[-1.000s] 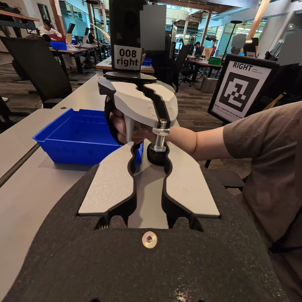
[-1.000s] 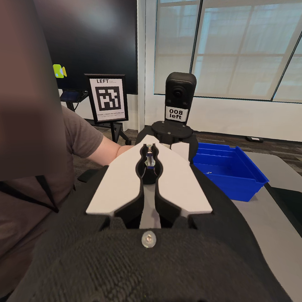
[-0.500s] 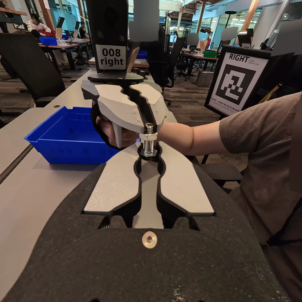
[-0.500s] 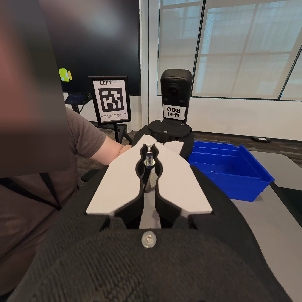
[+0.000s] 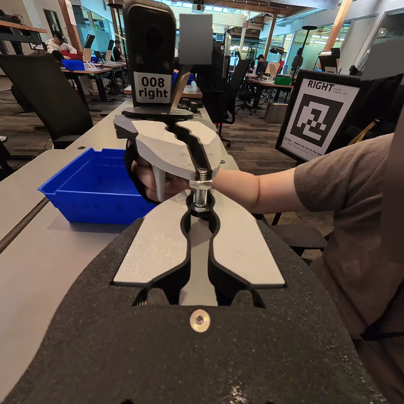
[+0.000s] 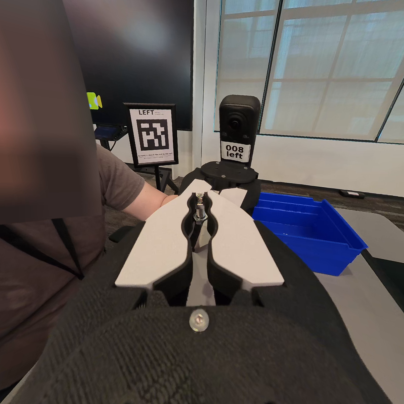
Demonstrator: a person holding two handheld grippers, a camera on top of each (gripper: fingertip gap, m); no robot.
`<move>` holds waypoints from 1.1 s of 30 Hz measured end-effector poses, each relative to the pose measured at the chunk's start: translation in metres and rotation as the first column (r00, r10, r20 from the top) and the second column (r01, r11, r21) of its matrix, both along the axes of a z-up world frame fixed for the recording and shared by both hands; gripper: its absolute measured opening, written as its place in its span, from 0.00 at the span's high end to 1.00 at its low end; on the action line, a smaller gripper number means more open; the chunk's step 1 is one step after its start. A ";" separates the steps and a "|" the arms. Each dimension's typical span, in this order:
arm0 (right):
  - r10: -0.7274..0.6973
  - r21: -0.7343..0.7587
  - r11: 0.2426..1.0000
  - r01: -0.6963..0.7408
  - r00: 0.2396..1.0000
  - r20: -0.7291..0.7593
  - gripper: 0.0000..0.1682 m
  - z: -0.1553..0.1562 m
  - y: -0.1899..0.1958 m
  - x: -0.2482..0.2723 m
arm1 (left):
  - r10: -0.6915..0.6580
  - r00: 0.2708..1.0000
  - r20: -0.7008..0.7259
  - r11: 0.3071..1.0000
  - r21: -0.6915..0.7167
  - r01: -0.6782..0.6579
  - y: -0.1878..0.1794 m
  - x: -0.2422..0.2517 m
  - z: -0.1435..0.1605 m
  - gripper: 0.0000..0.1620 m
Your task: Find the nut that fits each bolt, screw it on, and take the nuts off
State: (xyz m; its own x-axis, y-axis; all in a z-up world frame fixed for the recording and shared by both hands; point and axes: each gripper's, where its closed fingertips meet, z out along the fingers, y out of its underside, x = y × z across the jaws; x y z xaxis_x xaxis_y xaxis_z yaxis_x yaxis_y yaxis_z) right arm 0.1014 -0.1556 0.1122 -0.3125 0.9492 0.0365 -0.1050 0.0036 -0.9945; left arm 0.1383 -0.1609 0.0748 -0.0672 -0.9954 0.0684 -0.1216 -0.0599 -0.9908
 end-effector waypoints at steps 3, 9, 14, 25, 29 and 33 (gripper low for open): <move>0.003 -0.009 1.000 -0.003 1.000 -0.005 0.95 0.000 0.001 0.001 | 0.002 1.000 -0.016 1.000 0.001 -0.002 0.001 0.000 -0.003 0.93; 0.008 -0.018 1.000 -0.008 1.000 -0.011 0.95 0.001 0.003 0.003 | 0.025 1.000 -0.014 1.000 0.019 -0.025 0.003 0.002 -0.003 0.94; 0.004 -0.015 1.000 -0.004 1.000 -0.012 0.95 0.001 0.003 0.003 | 0.069 0.997 -0.039 0.996 0.066 -0.066 0.007 0.002 -0.005 0.94; -0.320 -0.008 0.947 0.320 0.946 0.050 0.83 0.012 0.042 0.011 | 0.304 0.949 -0.080 0.949 0.110 -0.295 0.049 -0.013 -0.010 0.94; -0.493 0.080 0.869 0.489 0.840 0.225 0.83 -0.003 0.056 0.013 | 0.399 0.914 -0.073 0.914 0.117 -0.389 0.065 -0.017 -0.015 0.94; -0.562 0.050 0.816 0.576 0.768 0.308 0.83 -0.012 0.059 0.008 | 0.471 0.879 -0.074 0.873 0.181 -0.453 0.073 -0.019 -0.019 0.94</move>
